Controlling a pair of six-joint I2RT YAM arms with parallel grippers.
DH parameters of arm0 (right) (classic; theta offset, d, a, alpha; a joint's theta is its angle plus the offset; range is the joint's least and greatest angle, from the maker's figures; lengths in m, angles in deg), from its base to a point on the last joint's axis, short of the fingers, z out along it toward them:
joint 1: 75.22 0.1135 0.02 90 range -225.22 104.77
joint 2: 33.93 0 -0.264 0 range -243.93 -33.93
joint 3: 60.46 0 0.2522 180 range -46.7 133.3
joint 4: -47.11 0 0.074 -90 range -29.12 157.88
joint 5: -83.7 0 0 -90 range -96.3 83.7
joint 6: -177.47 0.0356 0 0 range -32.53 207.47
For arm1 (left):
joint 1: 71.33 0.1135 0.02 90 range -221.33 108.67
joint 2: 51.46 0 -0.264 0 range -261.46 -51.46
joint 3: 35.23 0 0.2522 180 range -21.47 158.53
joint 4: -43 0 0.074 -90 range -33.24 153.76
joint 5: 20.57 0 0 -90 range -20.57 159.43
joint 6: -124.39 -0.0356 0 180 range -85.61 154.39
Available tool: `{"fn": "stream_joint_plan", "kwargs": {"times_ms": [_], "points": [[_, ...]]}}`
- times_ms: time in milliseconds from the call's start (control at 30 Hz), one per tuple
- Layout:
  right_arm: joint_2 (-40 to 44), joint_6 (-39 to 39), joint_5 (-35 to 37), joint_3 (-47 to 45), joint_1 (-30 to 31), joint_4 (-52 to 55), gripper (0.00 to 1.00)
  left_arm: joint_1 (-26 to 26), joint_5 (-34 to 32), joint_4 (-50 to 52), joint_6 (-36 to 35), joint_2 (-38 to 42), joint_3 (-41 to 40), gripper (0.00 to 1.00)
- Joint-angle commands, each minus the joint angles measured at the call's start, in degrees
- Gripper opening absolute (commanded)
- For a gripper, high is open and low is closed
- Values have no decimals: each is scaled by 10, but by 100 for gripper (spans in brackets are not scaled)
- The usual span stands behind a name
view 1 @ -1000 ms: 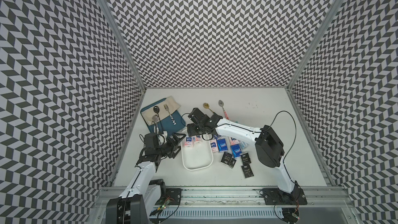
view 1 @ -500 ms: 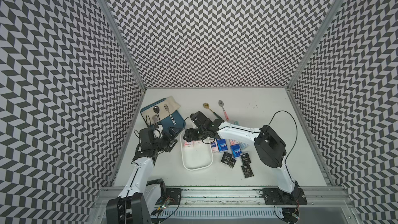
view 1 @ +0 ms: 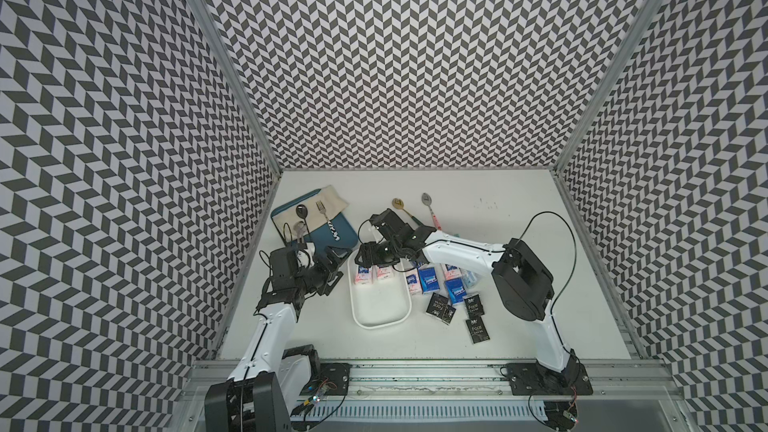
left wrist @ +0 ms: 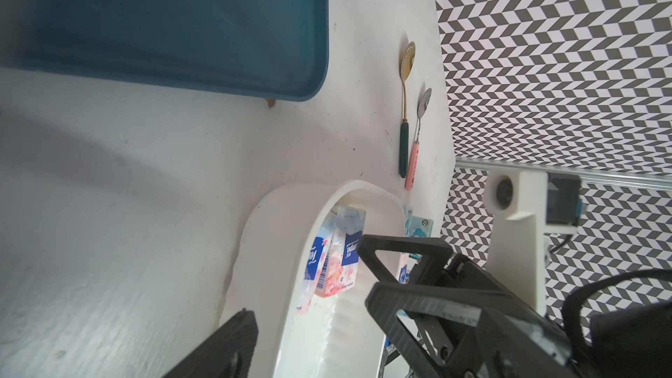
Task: Put the pocket tissues into the storage box
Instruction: Place the pocket tissues in the storage box, then adjust the storage box at the center of the board.
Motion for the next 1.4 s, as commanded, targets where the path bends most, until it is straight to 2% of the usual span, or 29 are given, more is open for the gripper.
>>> {"fn": "stream_joint_plan", "kwargs": {"times_ms": [0, 200, 367, 467, 667, 733, 867, 1167, 1367], "points": [[76, -40, 29, -13, -6, 23, 66, -15, 7, -7, -2, 1, -9, 100], [114, -113, 144, -40, -10, 142, 65, -28, 2, -10, -3, 0, -19, 100], [135, -120, 195, -97, -11, 160, 61, -28, -29, 0, -31, -9, -5, 100], [131, -118, 194, -118, -11, 148, 52, -26, -64, 23, -71, -22, 21, 100], [100, -107, 182, -122, -11, 112, 42, -18, -148, 89, -158, -50, 109, 100], [87, -105, 175, -116, -11, 105, 38, -17, -169, 98, -172, -56, 126, 100], [61, -105, 170, -93, -13, 105, 23, -9, -192, 101, -181, -57, 135, 100], [25, -104, 182, -32, -38, 118, 14, -6, -192, 104, -182, -53, 121, 100], [-13, -139, 190, 19, -56, 131, 15, -6, -183, 100, -179, -53, 112, 100]]}}
